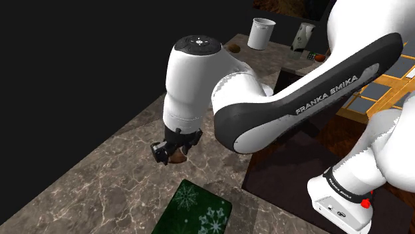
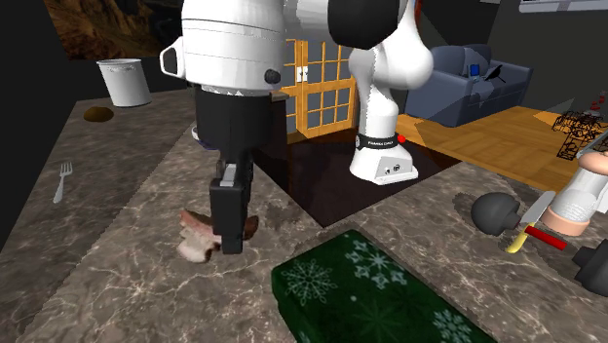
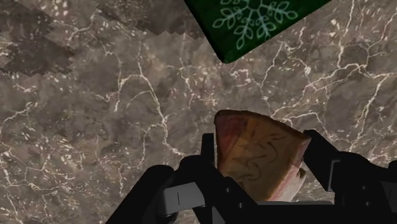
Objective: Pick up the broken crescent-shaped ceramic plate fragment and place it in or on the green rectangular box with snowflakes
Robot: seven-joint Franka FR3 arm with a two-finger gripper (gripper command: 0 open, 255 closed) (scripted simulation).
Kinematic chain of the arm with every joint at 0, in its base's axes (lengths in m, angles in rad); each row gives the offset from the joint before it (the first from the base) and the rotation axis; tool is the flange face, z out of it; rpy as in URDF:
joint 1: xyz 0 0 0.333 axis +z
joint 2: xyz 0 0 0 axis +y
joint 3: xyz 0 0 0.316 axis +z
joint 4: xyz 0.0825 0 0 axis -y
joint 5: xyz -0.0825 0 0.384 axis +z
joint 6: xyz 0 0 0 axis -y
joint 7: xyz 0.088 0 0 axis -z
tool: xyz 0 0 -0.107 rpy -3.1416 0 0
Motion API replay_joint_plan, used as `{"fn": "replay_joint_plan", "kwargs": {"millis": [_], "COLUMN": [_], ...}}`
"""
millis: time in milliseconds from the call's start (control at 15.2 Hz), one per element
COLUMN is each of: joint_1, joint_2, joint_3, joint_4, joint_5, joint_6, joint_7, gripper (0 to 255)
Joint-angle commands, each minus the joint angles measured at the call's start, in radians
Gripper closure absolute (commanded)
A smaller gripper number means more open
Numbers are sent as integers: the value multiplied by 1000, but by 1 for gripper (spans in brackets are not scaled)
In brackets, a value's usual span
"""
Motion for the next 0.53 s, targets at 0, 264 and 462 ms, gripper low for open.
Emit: {"fn": "replay_joint_plan", "kwargs": {"millis": [0, 264, 462], "joint_1": [27, 80, 121], "joint_2": [-23, -44, -50], "joint_3": [21, 59, 89], "joint_4": [-23, -46, -51], "joint_5": [2, -7, -20], "joint_6": [-1, -4, -11], "joint_7": [50, 150, 229], "gripper": [255, 255, 255]}}
